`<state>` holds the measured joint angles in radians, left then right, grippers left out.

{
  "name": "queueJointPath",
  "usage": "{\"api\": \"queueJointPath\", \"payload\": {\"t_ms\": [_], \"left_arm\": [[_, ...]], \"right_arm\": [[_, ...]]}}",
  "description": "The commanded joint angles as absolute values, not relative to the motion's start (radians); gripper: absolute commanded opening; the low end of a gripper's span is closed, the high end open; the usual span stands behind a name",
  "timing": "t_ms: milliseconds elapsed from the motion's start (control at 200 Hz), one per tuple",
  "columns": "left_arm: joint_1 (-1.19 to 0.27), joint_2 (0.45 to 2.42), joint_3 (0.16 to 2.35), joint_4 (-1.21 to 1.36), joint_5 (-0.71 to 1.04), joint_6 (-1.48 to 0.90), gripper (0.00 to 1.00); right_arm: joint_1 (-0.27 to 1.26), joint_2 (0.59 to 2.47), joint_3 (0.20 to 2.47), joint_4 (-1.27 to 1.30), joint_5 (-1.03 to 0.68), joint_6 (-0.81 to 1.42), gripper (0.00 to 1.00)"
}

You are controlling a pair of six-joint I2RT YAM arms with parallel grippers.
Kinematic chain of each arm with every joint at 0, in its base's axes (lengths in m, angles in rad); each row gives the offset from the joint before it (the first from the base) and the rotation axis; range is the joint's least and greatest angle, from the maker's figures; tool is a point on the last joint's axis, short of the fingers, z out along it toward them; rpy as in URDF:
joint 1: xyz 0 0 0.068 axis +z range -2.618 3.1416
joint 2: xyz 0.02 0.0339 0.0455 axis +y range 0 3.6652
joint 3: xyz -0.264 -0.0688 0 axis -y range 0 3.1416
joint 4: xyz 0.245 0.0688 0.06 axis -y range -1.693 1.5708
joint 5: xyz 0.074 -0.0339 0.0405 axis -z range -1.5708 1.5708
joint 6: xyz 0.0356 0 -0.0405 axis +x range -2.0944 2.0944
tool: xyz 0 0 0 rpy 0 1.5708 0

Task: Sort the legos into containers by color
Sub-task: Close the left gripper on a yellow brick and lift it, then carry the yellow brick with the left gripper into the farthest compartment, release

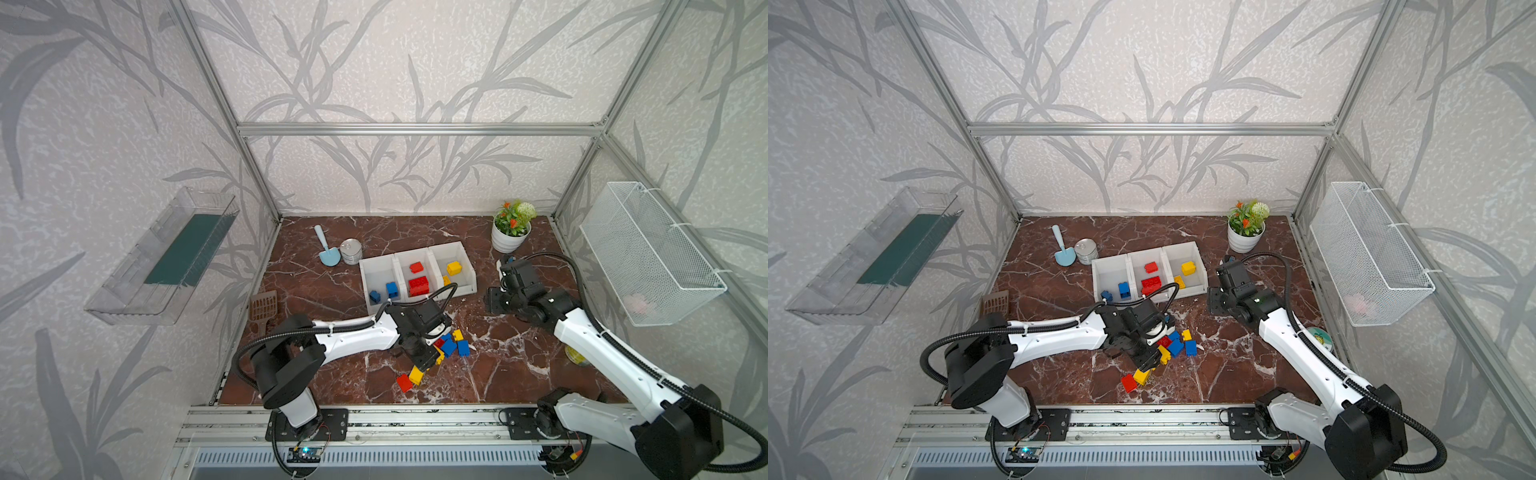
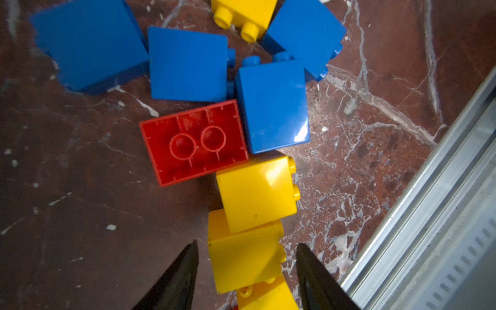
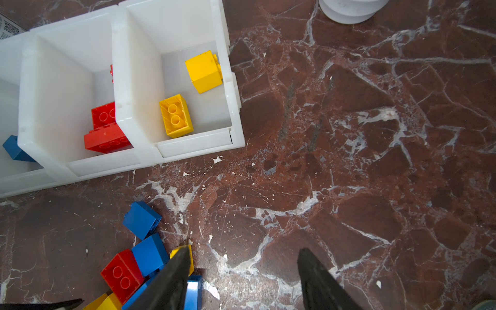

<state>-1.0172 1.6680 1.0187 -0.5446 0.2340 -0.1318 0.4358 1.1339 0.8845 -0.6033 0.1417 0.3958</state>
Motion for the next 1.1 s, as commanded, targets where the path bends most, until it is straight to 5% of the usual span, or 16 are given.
{"api": "queueJointPath", "payload": {"t_ms": [0,1095], "left_arm": [[-1.037,1.690,1.056,-0.592,0.237,-0.142,0.60],[-0.971,1.648,1.045,-0.617,0.108,-0.181,0.37]], "right_arm": [[0.437,1.097,0.865,-0.608,0.156,0.400,0.64],[0.438,1.023,0.844,-0.644,0.181,0.430,0.63]]}}
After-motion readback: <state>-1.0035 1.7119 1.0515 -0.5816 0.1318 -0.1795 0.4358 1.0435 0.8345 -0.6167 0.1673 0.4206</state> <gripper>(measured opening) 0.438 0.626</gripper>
